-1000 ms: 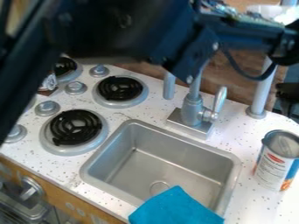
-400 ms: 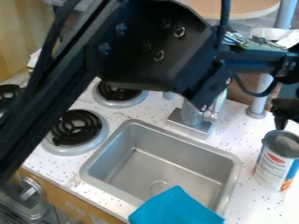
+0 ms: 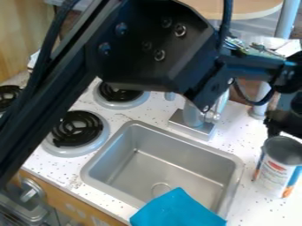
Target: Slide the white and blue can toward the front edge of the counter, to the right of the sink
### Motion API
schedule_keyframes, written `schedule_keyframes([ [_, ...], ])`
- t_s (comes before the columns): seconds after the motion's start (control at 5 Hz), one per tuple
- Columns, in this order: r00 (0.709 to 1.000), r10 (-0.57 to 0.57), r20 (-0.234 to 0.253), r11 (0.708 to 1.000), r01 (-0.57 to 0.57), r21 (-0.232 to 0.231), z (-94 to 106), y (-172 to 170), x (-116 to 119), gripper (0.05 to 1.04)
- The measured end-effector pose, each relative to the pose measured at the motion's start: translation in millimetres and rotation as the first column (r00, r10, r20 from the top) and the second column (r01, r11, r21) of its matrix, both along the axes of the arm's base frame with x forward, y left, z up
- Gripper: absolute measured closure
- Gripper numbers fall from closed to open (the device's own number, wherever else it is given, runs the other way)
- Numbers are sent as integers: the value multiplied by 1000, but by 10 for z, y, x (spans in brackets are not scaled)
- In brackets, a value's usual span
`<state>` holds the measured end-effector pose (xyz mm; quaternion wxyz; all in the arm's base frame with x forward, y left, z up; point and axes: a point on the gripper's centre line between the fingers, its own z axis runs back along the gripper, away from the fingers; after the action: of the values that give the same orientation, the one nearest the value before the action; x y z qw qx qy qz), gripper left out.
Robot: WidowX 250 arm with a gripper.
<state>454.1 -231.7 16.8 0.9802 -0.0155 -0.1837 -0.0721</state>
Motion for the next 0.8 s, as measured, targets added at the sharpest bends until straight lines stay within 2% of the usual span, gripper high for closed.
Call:
schedule_keyframes([
  [0.4, 1000, -24, -19, 1000, 24, 8, 5, -22, -187, 85],
  [0.8, 998, -57, -7, 998, 57, -5, 106, -120, -455, 85],
])
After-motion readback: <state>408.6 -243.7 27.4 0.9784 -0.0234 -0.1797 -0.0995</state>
